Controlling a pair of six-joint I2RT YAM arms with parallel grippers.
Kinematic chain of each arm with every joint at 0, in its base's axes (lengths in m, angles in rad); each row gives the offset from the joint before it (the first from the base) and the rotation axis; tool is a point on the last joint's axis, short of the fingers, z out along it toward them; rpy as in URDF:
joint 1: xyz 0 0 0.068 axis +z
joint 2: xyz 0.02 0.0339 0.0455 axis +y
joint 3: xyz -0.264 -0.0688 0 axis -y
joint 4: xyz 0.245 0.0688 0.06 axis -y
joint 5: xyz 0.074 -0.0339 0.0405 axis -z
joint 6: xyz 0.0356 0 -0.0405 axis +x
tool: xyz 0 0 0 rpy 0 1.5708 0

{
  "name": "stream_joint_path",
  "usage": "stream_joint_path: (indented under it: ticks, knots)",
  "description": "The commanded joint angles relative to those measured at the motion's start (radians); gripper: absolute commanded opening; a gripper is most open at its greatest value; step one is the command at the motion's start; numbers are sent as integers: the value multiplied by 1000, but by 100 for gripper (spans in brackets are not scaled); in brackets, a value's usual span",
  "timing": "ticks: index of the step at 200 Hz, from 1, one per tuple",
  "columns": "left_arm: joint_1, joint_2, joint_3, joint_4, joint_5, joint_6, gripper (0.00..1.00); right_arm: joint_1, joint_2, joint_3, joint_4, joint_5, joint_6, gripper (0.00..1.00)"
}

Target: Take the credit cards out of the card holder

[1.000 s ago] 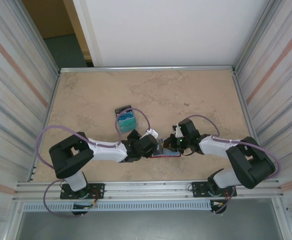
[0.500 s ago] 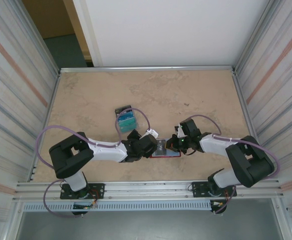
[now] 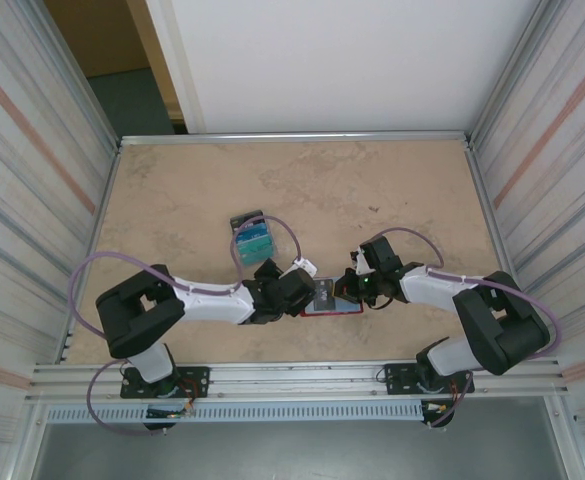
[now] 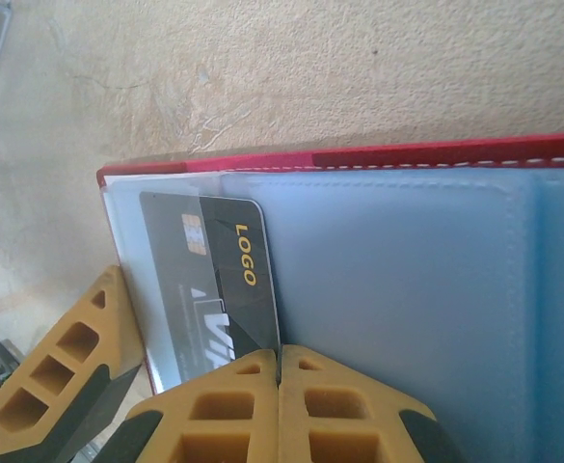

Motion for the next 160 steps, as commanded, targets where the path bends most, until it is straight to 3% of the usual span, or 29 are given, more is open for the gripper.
stream_joint_path:
  ticks: [1, 40, 93, 160]
  knots:
    - [-13, -48, 28, -56, 4, 22, 99, -7, -3, 12, -69, 50, -23, 0]
    - [-18, -55, 54, -3, 38, 64, 99, -5, -2, 10, -69, 53, -23, 0]
    - [-18, 46, 108, 71, 92, 128, 99, -6, 6, 8, -73, 57, -25, 0]
    - [-15, 116, 118, 61, 98, 128, 99, -5, -15, 11, -103, 71, -34, 0]
